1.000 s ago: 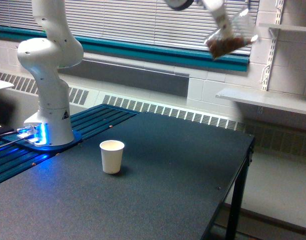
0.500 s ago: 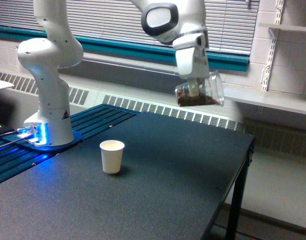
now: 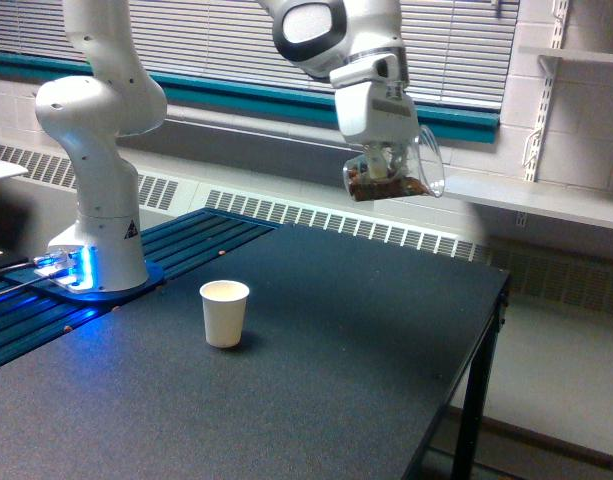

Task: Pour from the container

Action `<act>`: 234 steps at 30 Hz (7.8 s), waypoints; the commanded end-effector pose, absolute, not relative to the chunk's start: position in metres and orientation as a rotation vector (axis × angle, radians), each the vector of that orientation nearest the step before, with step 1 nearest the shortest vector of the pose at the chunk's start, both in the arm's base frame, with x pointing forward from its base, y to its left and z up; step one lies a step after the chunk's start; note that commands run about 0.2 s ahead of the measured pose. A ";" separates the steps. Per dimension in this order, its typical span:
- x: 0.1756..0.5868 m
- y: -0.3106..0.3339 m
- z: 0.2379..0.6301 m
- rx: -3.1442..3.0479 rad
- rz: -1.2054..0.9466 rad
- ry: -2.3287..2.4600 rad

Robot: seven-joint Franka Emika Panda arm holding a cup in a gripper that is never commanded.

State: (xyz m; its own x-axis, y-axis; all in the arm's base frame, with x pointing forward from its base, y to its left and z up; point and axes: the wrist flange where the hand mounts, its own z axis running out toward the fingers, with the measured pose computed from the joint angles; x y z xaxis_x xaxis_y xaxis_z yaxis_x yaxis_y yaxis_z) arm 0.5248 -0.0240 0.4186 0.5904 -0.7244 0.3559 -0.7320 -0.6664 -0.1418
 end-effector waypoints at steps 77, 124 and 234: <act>0.330 -0.006 0.352 2.433 0.272 -1.572; 0.272 -0.028 0.327 2.319 0.060 -1.581; 0.269 -0.022 0.328 2.154 -0.168 -1.565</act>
State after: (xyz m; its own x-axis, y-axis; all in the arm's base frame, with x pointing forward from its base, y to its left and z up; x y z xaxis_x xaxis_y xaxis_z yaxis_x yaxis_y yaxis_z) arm 0.2717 -0.0261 0.3281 0.3546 -0.9194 0.1702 -0.8675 -0.2557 0.4266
